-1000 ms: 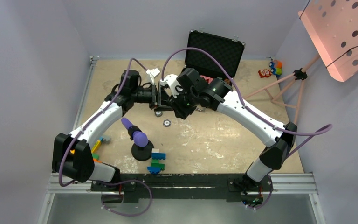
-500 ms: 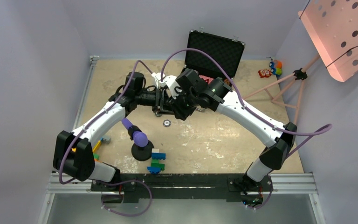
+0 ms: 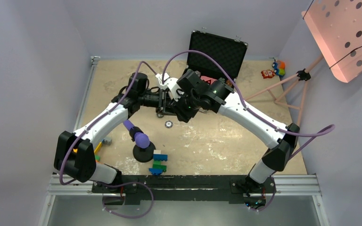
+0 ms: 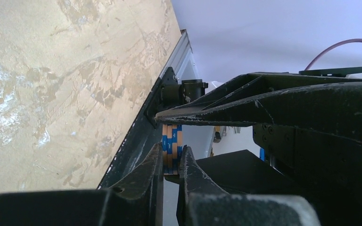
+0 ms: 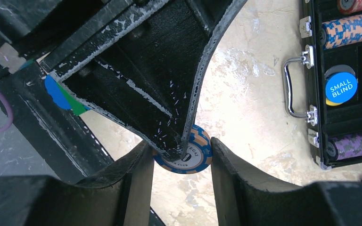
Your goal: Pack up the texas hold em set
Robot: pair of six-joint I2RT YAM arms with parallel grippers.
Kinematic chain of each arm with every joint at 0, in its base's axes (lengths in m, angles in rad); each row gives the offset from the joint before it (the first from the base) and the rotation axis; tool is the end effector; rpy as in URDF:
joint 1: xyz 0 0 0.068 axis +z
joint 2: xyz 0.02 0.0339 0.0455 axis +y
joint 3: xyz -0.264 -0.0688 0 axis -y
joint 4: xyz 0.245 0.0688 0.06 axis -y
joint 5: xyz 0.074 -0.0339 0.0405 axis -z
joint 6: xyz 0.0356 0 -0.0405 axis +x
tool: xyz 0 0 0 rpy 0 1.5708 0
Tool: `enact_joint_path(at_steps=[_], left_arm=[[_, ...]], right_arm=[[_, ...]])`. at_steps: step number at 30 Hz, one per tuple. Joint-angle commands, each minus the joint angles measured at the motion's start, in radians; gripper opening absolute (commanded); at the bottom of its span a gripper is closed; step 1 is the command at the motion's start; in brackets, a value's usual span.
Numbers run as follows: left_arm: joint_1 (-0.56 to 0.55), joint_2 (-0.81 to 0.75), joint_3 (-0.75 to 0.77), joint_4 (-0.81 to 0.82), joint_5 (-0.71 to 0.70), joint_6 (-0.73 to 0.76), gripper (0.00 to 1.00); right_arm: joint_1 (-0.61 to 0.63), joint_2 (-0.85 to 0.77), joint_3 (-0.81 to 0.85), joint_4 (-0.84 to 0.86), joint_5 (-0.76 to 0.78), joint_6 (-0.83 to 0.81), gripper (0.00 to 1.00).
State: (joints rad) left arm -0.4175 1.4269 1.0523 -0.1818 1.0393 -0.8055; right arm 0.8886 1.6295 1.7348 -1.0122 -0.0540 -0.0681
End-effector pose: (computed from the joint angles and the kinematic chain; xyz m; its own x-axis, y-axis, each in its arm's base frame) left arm 0.2712 -0.1539 0.2924 -0.9652 0.0283 -0.2599 0.2578 0.2698 -0.9278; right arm 0.2131 0.2654 0.3762 -0.4413 -0.6510 -0.6177 -0.8280 0.5608 0.0005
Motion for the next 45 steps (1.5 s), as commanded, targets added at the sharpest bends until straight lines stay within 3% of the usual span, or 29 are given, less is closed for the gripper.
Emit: enact_joint_path(at_steps=[1,2,4,6,8,11,13,14,15,16,26,34,45], left_arm=[[-0.015,-0.006,-0.009,0.022,0.034,0.017,0.0],[-0.014,-0.01,-0.009,0.025,0.031,0.017,0.0],[-0.015,-0.02,-0.009,0.027,0.011,0.019,0.0],[-0.015,-0.039,-0.011,0.031,-0.029,0.018,0.0],[-0.015,-0.06,-0.011,0.038,-0.079,0.016,0.0],[-0.014,-0.084,-0.011,0.052,-0.138,0.006,0.0],[-0.014,-0.09,-0.01,0.059,-0.171,-0.004,0.0],[-0.014,-0.091,-0.012,0.064,-0.186,-0.01,0.0],[-0.014,-0.091,-0.013,0.071,-0.198,-0.018,0.0],[-0.014,-0.09,-0.015,0.079,-0.209,-0.024,0.0],[-0.012,-0.052,0.024,0.106,-0.388,-0.073,0.0],[-0.013,0.064,0.098,0.1,-0.695,-0.174,0.0],[-0.027,0.279,0.294,-0.016,-1.063,-0.335,0.0]], right_arm=[[-0.004,-0.036,0.001,0.103,0.03,0.003,0.0],[-0.004,-0.04,-0.009,0.107,0.034,0.005,0.01],[-0.003,-0.049,-0.024,0.119,0.035,0.017,0.15],[-0.004,-0.06,-0.04,0.137,0.047,0.036,0.36],[-0.003,-0.072,-0.053,0.149,0.067,0.047,0.51],[-0.006,-0.093,-0.064,0.157,0.11,0.061,0.64],[-0.013,-0.109,-0.071,0.166,0.122,0.062,0.66],[-0.019,-0.12,-0.076,0.17,0.126,0.09,0.73],[-0.026,-0.129,-0.083,0.176,0.128,0.096,0.86],[-0.034,-0.143,-0.089,0.179,0.131,0.1,0.89],[-0.186,-0.321,-0.248,0.287,0.094,0.139,0.95],[-0.26,-0.421,-0.348,0.364,0.131,0.195,0.95],[-0.267,-0.474,-0.437,0.425,0.187,0.214,0.94]])
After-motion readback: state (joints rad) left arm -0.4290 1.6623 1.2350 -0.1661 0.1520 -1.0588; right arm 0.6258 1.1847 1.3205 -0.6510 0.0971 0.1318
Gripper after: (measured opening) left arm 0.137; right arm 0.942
